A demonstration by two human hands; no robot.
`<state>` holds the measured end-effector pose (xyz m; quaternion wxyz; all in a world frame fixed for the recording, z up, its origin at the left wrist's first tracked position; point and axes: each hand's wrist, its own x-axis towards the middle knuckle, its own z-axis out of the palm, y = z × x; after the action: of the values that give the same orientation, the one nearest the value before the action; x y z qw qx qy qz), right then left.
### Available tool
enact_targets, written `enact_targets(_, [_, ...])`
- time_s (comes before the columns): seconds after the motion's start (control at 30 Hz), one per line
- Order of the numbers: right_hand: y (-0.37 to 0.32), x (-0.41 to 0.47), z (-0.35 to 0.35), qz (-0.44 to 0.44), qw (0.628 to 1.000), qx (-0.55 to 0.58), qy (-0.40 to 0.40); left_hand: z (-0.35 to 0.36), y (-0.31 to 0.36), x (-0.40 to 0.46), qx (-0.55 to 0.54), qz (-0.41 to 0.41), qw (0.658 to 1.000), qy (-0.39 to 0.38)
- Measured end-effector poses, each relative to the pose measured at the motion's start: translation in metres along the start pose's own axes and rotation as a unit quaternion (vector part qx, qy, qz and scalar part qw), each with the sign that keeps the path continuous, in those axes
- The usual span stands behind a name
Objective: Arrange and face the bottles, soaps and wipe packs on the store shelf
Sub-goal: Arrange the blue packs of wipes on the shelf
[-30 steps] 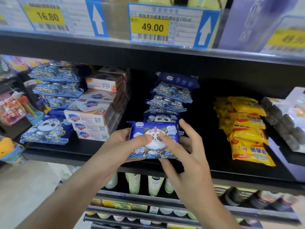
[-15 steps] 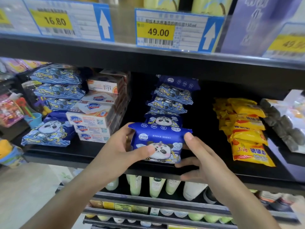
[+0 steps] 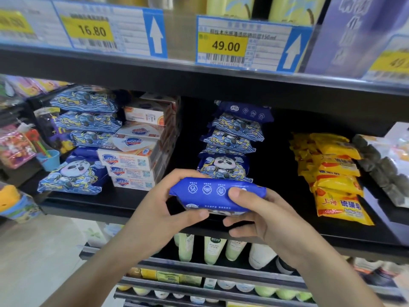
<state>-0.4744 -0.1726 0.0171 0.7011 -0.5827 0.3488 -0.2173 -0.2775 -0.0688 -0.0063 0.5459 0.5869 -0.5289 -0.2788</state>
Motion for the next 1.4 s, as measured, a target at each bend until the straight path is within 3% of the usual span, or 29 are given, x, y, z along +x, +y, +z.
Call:
enact_targets(0.17, [0.005, 0.003, -0.001, -0.04, 0.999, 0.003, 0.006, -0.005, -0.007, -0.005, 0.028, -0.032, 0.999, 0.012])
enact_targets(0.3, [0.007, 0.003, -0.004, -0.075, 0.997, 0.016, 0.015, -0.011, -0.01, -0.001, -0.033, -0.109, 0.993, 0.039])
enact_targets(0.47, [0.007, -0.002, -0.005, -0.162, 0.984, -0.065, 0.016, -0.011, 0.001, 0.006, -0.162, -0.287, 0.941, 0.075])
enact_targets(0.57, [0.012, -0.002, -0.003, -0.21, 0.974, -0.083, 0.011, -0.013, 0.008, 0.01, -0.209, -0.351, 0.912, 0.014])
enact_targets(0.67, [0.018, -0.001, -0.002, -0.26, 0.954, -0.147, 0.011, -0.012, 0.017, 0.012, -0.194, -0.347, 0.915, -0.066])
enact_targets(0.83, [0.024, 0.001, -0.003, -0.285, 0.922, -0.261, -0.011, -0.002, 0.019, 0.015, -0.127, -0.31, 0.941, -0.051])
enact_targets(1.03, [0.024, 0.001, -0.008, -0.289, 0.905, -0.311, -0.009, 0.0, 0.017, 0.012, -0.124, -0.285, 0.95, -0.041])
enact_targets(1.2, [0.021, -0.002, -0.012, -0.258, 0.919, -0.298, 0.012, -0.001, 0.016, 0.011, -0.109, -0.238, 0.965, -0.011])
enact_targets(1.4, [0.012, 0.002, -0.009, -0.162, 0.971, -0.158, 0.079, -0.005, 0.01, 0.007, -0.106, -0.174, 0.979, -0.009])
